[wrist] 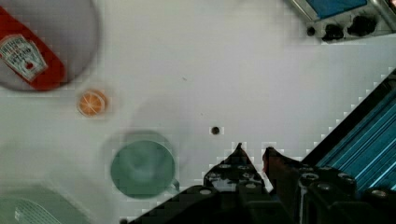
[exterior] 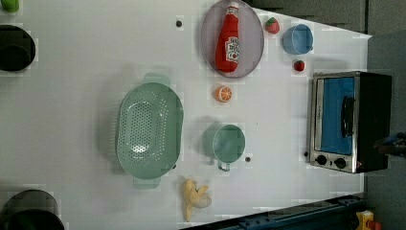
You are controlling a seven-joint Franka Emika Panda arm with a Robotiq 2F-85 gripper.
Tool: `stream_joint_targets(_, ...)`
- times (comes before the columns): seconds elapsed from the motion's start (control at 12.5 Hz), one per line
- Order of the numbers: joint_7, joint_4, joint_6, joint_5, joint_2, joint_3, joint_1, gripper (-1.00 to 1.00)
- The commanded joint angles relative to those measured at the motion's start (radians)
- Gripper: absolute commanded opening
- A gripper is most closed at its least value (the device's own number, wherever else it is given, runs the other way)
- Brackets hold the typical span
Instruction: Flap open oven.
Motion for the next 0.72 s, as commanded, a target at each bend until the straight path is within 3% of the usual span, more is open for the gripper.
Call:
stream_joint_targets(0.08, -0.235, -0.044, 0.061, -0.003, 0.015, -0.057, -0.008, -0.65)
stream_joint_targets(0.72, -0.786, -0.217, 0.484, -0.104, 0.095, -0.223, -0.04, -0.65)
